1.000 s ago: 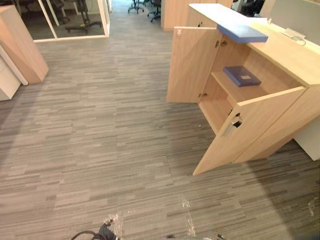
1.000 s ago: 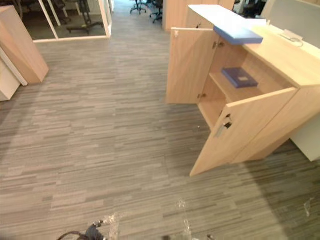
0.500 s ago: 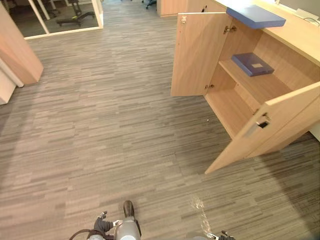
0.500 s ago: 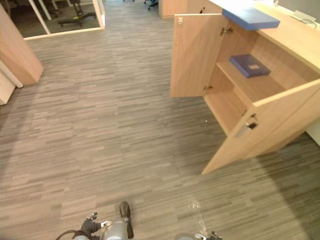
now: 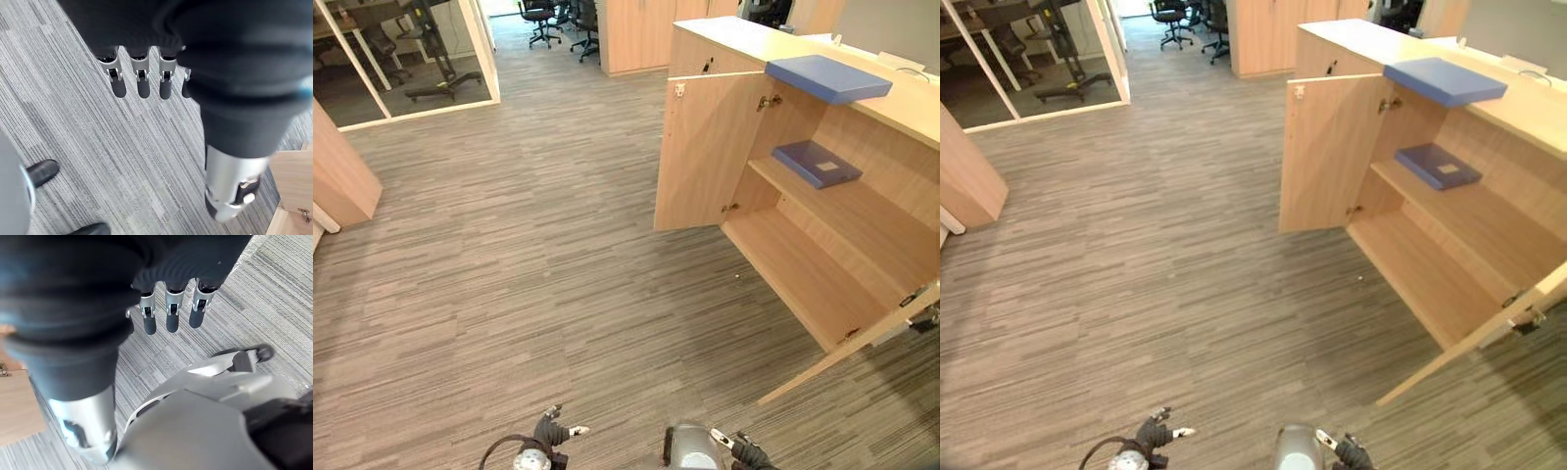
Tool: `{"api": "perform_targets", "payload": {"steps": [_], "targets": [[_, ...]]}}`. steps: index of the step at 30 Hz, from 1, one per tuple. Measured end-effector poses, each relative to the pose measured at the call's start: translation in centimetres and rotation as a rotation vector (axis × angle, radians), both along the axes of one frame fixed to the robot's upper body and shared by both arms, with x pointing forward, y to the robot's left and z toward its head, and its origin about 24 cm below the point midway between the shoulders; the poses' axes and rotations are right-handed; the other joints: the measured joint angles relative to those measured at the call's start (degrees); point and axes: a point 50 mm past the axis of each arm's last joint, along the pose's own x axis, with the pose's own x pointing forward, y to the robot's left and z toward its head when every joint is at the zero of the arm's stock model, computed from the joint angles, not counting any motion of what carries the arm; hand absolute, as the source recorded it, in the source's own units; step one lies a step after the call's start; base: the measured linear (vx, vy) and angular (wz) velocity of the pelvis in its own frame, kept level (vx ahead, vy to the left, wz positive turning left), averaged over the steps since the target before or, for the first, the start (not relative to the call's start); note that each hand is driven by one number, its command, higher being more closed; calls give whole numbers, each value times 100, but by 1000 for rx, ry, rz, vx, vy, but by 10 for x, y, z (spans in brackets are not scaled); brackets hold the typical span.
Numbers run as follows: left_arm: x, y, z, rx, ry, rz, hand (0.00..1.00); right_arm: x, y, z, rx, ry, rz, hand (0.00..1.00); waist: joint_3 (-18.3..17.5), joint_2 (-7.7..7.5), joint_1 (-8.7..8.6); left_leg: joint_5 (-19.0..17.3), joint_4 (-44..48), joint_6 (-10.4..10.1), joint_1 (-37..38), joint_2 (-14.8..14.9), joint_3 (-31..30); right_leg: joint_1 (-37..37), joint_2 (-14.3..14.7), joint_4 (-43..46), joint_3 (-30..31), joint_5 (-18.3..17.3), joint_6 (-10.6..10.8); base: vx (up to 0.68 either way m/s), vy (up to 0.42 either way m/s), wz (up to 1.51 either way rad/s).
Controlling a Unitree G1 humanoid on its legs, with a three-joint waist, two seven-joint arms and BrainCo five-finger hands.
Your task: Walk over to the cabinet, pick up the folder, carry it to the office cabinet, place the folder inside the office cabinet, then close the office cabinet door
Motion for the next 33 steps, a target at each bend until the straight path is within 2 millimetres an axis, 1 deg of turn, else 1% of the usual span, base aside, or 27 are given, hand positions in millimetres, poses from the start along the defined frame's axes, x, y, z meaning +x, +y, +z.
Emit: {"api": "perform_targets", "payload": {"steps": [1, 2, 3, 4, 5, 7, 9, 10, 12, 13, 14, 15, 16, 17, 19, 20, 22, 23, 24, 25, 26, 27, 28, 29, 30, 31, 33], "targets": [[0, 0, 0, -3, -2, 11, 0, 0, 0, 0, 0, 0, -4, 0, 1, 3, 0, -54, 13, -59, 34, 32, 39, -18, 28, -328, 6, 106, -23, 204, -211, -29], [-1, 0, 0, -12, 0, 41, 0, -4, 0, -1, 3, 8, -16, 0, 4, 21, -16, -212, 70, -195, 99, 150, 97, -14, 120, -476, -16, 599, -83, 260, -272, -40], [0, -1, 0, -24, -3, 68, 0, -7, -1, -1, 3, 14, -28, 0, 0, 58, -8, -364, 161, -326, 131, 333, 184, -27, 309, -405, -47, 652, -197, 325, -330, -41], [0, -1, 0, -25, -3, 78, 0, -7, -2, -1, 1, 14, -28, 0, -6, 111, 2, -398, 163, -359, 148, 417, 253, -3, 389, -371, -73, 552, -229, 325, -297, -33], [-2, -4, -1, -39, 3, 94, 0, -10, -3, -1, 2, 20, -37, 0, 19, 146, -53, -417, 160, -417, 215, 572, 304, 17, 540, -301, -144, 366, -295, 363, -281, -5], [0, -14, -1, -72, -2, 112, 0, -21, -4, -3, 5, 47, -56, 0, 48, 165, -72, -360, 283, -520, 324, 785, 442, 212, 720, -301, -305, 182, -445, 377, -263, 15], [1, -20, -1, -96, -7, 142, 0, -32, -4, -5, 11, 72, -81, 0, 46, 164, -89, -423, 1073, -625, 196, 1113, 490, 605, 893, -546, -451, 6, -463, 350, -275, 23], [2, -19, 0, -107, -21, 177, 0, -37, -3, -5, 17, 79, -114, 0, 28, 158, -101, -453, 2253, -699, -238, 1419, 459, 903, 1021, -814, -506, -16, -496, 322, -311, 10], [1, -10, 2, -123, -47, 276, 0, -39, -8, -4, 10, 68, -155, 0, -20, 281, -75, -125, 4273, -755, -1054, 1985, 280, 1282, 1340, -1202, -448, -23, -559, 326, -301, -27], [-2, -1, 3, -119, -59, 348, 0, -40, -11, -3, 3, 60, -174, 0, -48, 355, -50, -9, 5367, -757, -1462, 2295, 207, 1509, 1584, -1413, -323, -26, -662, 299, -193, -72], [-6, 6, 4, -109, -66, 393, 0, -41, -12, -3, 4, 56, -192, 0, -72, 389, -10, -8, 5955, -758, -1667, 2439, 198, 1697, 1727, -1546, -138, -43, -748, 326, -111, -99], [-10, 13, 4, -98, -71, 434, 0, -39, -12, -2, 9, 51, -205, 0, -76, 369, 39, -42, 6342, -714, -1890, 2434, 197, 1920, 1785, -1674, 76, -60, -824, 355, -63, -114], [-11, 19, 5, -84, -76, 453, 0, -38, -12, -2, 7, 51, -209, 0, -82, 368, 100, -109, 6369, -673, -2116, 2353, 248, 2087, 1809, -1810, 351, -47, -907, 357, -46, -106], [-12, 21, 5, -80, -78, 464, 0, -37, -12, -2, 7, 48, -208, 0, -83, 366, 130, -152, 6301, -651, -2261, 2298, 246, 2149, 1810, -1869, 482, -41, -922, 449, -17, -112], [-14, 25, 6, -78, -82, 498, 0, -32, -12, -2, 8, 41, -202, 0, -73, 342, 223, -375, 5755, -638, -2672, 2059, 179, 2353, 1780, -2025, 873, -23, -932, 393, 10, -109], [-16, 28, 5, -71, -79, 520, 0, -26, -11, -1, 12, 30, -200, 0, -36, 319, 289, -519, 5093, -607, -2792, 1905, 178, 2515, 1723, -2116, 1170, -15, -856, 335, 55, -115], [-17, 30, 5, -66, -79, 531, 0, -17, -9, -1, 21, 12, -195, 0, 4, 270, 321, -545, 3816, -629, -2873, 1595, 147, 2804, 1544, -2195, 1431, -87, -655, 480, 143, -104], [-16, 30, 6, -64, -80, 526, 0, -15, -7, -1, 25, 7, -189, 0, 9, 260, 322, -424, 2892, -609, -2890, 1394, 120, 3006, 1407, -2204, 1489, -168, -510, 538, 240, -75], [-16, 29, 6, -62, -81, 525, 0, -14, -6, -1, 28, 6, -188, 0, 5, 266, 323, -149, 2012, -612, -2941, 1248, 51, 3156, 1299, -2207, 1563, -257, -354, 360, 181, -61], [-16, 29, 5, -60, -80, 522, 0, -14, -5, -1, 28, 6, -187, 0, 6, 269, 326, -17, 1624, -633, -2966, 1209, -12, 3238, 1259, -2211, 1628, -302, -277, 512, 299, -62], [-14, 29, 6, -60, -91, 523, 0, -13, -4, -1, 30, 3, -187, 0, 0, 276, 346, 149, 1156, -653, -3057, 1194, -171, 3381, 1206, -2213, 1739, -409, -101, 566, 342, -75], [-13, 31, 7, -57, -97, 520, 0, -15, -4, -1, 31, 9, -188, 0, -13, 286, 380, 242, 959, -596, -3152, 1202, -302, 3516, 1130, -2204, 1901, -526, 75, 681, 423, -81], [-14, 32, 7, -53, -96, 520, 0, -17, -3, -2, 34, 16, -189, 0, -10, 252, 416, 618, 1080, -620, -3148, 1166, -374, 3600, 1045, -2191, 2025, -569, 132, 568, 380, -93], [-15, 31, 5, -50, -81, 505, 0, -20, -1, -3, 40, 30, -187, 0, -160, 241, 458, 1168, 1191, -576, -3140, 1032, -405, 3575, 856, -2100, 2271, -552, 175, 551, 379, -88], [-16, 33, 4, -39, -69, 489, 0, -21, 1, -4, 46, 39, -188, 0, -263, 146, 444, 1192, 1440, -491, -3183, 877, -382, 3448, 672, -1945, 2445, -421, 125, 641, 440, -78], [-16, 35, 4, -34, -66, 480, 0, -22, 3, -5, 52, 46, -186, 0, -319, 90, 431, 993, 1713, -398, -3262, 784, -297, 3355, 523, -1813, 2572, -255, 44, 514, 357, -46], [-15, 39, 4, -21, -63, 474, 0, -24, 3, -7, 60, 61, -195, 0, -429, -6, 412, 487, 2299, -259, -3269, 618, -193, 3279, 249, -1472, 2820, 144, 71, 422, 298, -40]]}}
